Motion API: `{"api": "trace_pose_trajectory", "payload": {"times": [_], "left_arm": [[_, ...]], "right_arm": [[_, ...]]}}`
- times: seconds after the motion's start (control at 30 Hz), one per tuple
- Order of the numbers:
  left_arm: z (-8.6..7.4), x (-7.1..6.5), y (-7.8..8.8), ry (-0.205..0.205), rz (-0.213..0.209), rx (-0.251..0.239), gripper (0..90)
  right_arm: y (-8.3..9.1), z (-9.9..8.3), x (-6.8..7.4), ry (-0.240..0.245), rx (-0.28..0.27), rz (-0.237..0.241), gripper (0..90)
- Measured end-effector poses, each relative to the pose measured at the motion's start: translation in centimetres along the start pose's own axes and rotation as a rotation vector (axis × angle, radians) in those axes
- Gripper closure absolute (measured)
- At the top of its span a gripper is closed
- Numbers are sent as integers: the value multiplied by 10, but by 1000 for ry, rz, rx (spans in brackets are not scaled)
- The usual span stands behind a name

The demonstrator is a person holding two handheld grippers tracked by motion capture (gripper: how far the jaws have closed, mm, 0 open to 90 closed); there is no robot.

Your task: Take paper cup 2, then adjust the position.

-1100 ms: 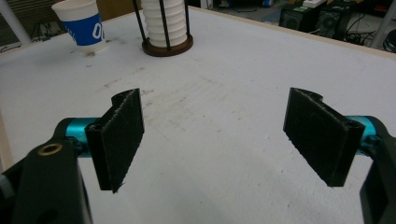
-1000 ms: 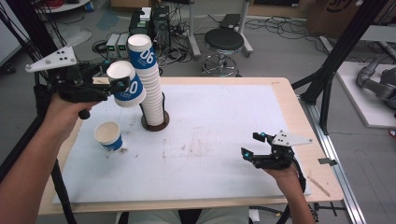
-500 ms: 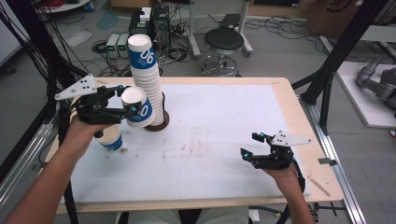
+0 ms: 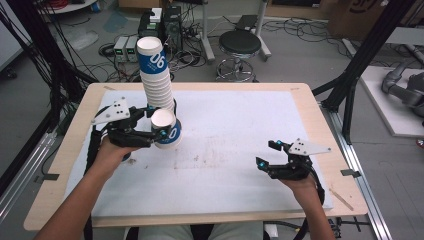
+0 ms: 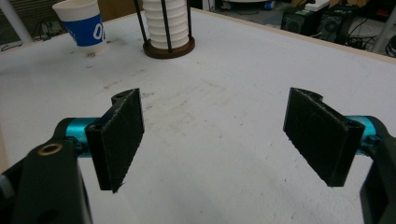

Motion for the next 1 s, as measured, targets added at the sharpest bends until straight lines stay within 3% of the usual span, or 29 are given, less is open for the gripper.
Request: {"api": "trace_pose_trajectory", "payload": {"times": [0.33,0.73,1.0], "left_arm": [[-5,-11,-20,12,-21,-4,302],[-5,-24,-41,21,-58,-23,302],[-3,-41,-55,11,-81,-28,303]], "right_arm": [[-1,0,3,4,-5,17,208],[-2,0,15,42,0,86,207],[-3,2,30,57,-9,143,207]]}}
Point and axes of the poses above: each handheld gripper's, and its own axes: y roughly backward along the jaws, z roughly out of its top, x roughly to its left, the point moved 7 cm from there along -y, roughly forward along the jaws, and after that the axes turned 15 degrees about -y, right-handed, at the moved point
